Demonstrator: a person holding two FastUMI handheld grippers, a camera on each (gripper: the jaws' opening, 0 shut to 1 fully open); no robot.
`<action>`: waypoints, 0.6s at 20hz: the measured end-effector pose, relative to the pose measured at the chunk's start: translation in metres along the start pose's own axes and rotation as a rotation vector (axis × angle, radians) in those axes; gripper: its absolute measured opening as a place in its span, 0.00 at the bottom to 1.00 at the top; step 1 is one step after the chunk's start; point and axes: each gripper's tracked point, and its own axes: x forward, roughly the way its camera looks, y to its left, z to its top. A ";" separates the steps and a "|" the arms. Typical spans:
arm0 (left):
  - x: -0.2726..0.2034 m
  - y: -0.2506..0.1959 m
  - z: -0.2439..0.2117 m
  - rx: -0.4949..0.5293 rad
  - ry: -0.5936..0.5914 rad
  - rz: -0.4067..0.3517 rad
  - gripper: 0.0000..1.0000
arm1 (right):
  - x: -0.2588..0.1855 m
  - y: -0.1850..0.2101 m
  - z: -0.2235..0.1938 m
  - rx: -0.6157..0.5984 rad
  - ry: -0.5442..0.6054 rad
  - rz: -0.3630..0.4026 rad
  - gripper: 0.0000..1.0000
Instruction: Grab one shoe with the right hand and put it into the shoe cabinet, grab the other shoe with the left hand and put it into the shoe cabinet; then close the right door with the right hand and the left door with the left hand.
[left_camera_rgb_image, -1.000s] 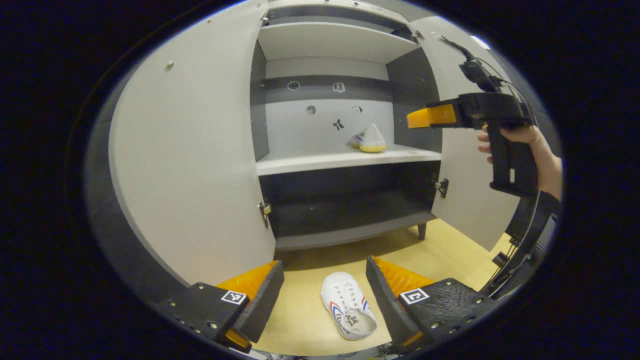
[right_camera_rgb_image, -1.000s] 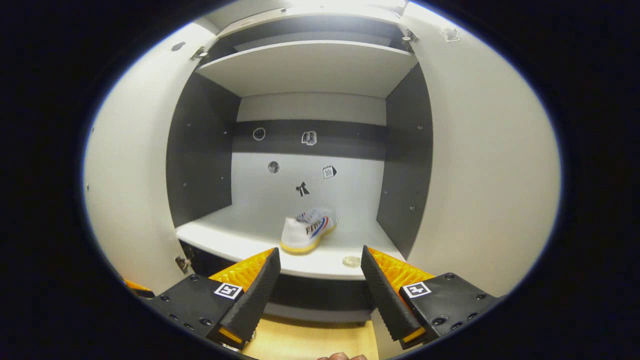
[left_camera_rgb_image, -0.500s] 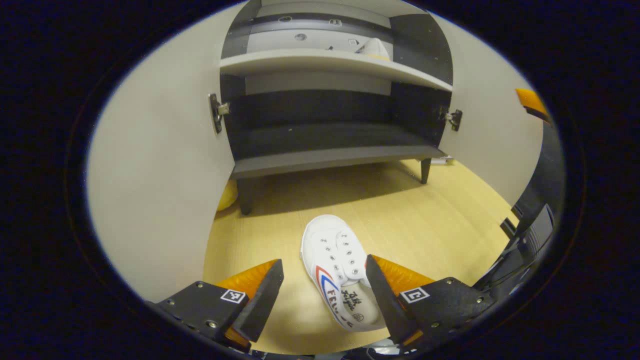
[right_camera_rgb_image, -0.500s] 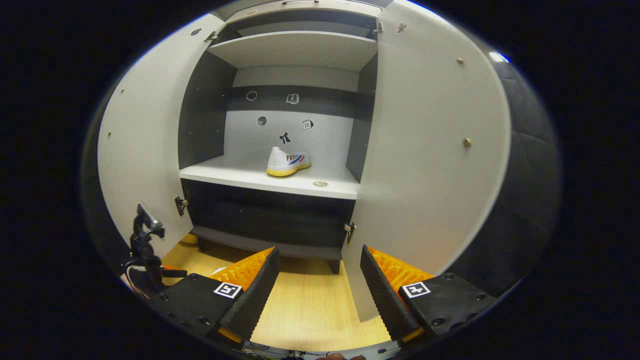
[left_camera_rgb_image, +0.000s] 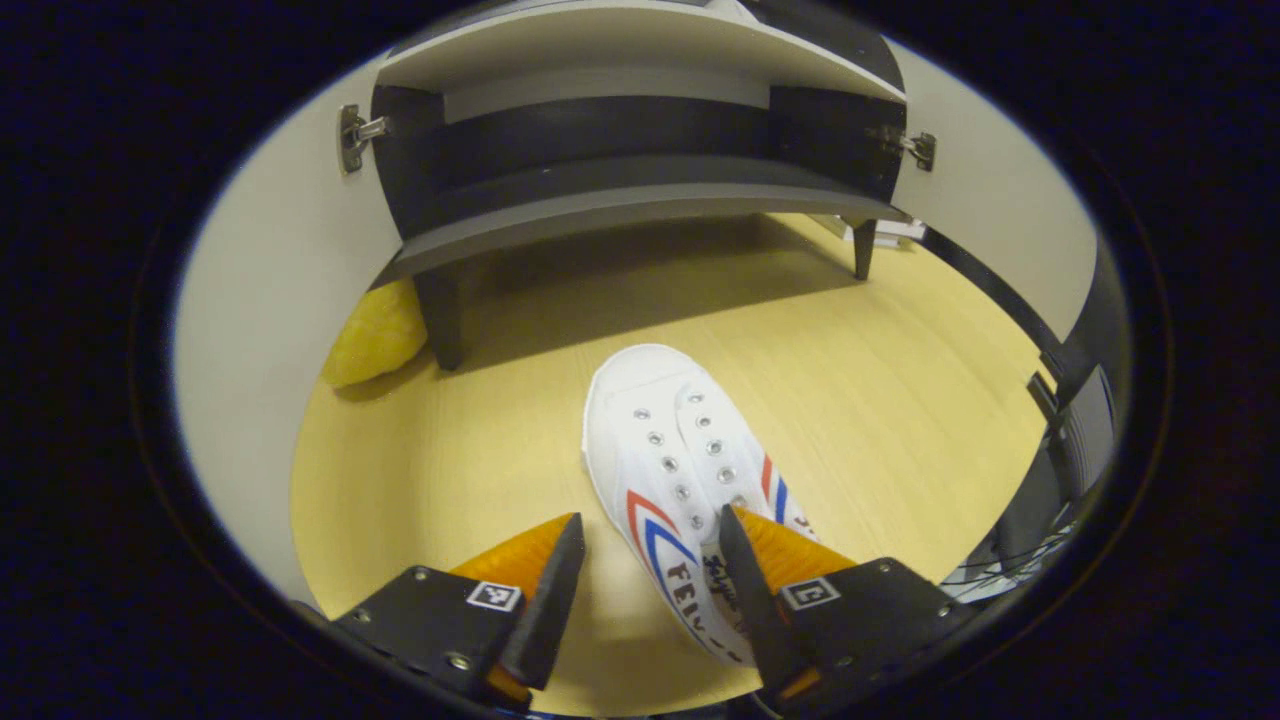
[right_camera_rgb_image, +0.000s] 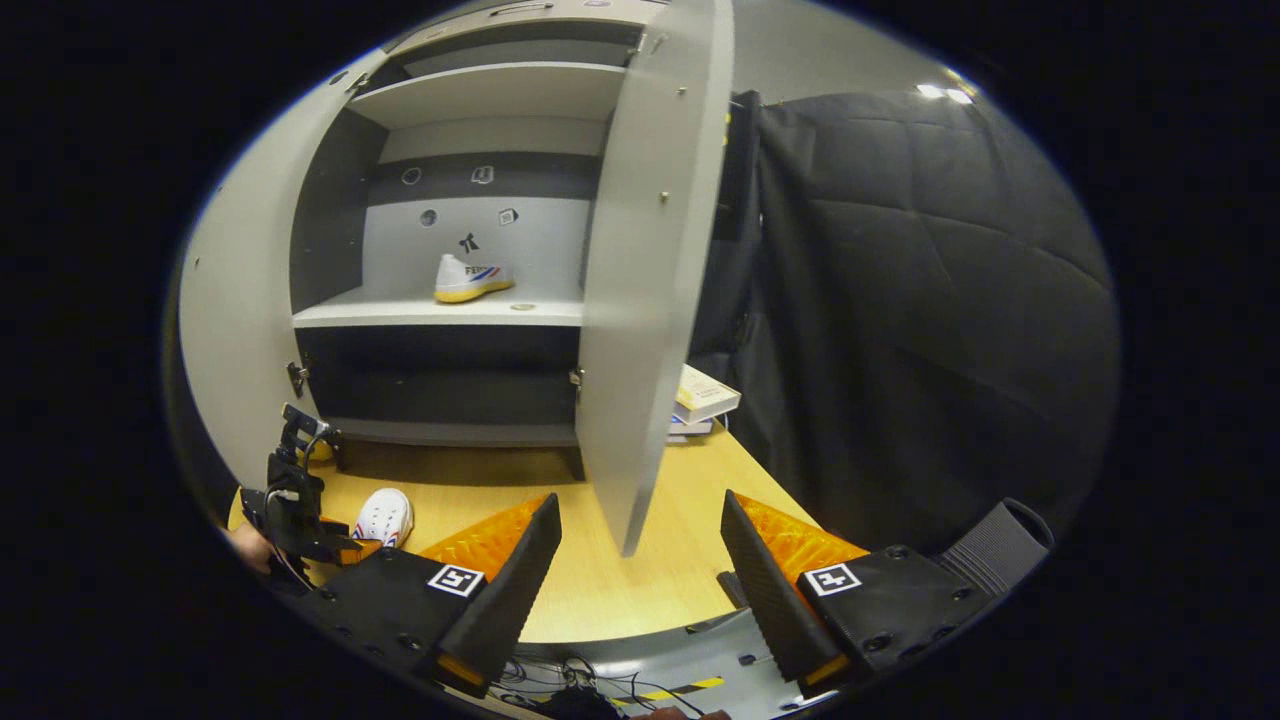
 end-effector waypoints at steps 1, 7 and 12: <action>0.000 -0.004 -0.004 0.002 0.015 -0.017 0.79 | -0.003 -0.008 -0.004 0.014 0.008 -0.023 1.00; 0.003 -0.004 -0.004 -0.009 0.073 -0.010 0.52 | -0.017 -0.049 -0.022 0.069 0.050 -0.141 1.00; 0.001 0.005 -0.003 0.036 0.071 0.034 0.08 | -0.036 -0.070 -0.026 0.097 0.058 -0.214 1.00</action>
